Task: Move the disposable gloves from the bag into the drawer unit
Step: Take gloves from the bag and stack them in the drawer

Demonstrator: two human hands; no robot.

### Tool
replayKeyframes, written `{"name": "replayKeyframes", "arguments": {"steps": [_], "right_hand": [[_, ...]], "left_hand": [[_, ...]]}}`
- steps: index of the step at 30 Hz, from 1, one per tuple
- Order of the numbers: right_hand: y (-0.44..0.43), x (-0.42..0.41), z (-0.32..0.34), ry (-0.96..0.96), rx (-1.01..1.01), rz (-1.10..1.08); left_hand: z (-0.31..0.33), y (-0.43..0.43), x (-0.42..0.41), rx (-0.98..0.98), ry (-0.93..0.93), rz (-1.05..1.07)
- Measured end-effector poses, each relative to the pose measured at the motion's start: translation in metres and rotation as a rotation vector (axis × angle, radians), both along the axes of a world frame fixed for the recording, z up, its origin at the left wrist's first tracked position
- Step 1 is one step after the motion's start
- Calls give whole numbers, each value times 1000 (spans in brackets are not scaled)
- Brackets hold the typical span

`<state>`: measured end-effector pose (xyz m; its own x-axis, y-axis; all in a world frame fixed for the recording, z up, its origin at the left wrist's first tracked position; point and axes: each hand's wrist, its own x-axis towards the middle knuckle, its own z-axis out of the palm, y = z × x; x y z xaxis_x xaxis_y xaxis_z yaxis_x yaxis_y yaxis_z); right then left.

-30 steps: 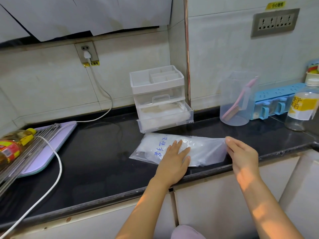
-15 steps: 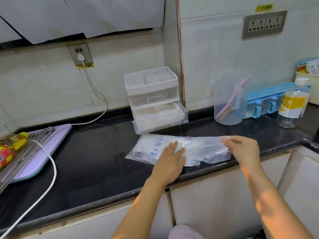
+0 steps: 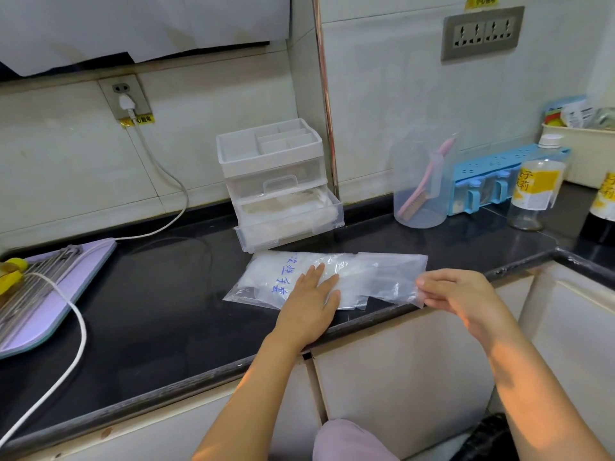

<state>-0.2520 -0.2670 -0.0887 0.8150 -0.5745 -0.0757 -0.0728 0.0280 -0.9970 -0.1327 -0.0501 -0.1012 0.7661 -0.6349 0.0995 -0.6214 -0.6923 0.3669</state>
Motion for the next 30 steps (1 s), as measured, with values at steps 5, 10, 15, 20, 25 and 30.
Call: {"name": "replayKeyframes", "arguments": {"steps": [5,10,15,20,25,30], "right_hand": [[5,1,-2,-99,-51,-51],[10,7,-6,-115,-189,-118],[14,9,-1,-119,-260,-89],[11,8,9,-124,-206,-130],[8,2,35,-140,-300,-216],[6,2,64,-208,-410,-261]], "left_hand": [[5,-2,-8,-229,83,-38],[21,-33,-33,-360,-7,-179],[19,-66,-37,-312,-20,-251],[6,-73,-28,-270,3,-155],[1,-73,-25,-284,33,-103],[0,-76,-23,-340,57,-32]]}}
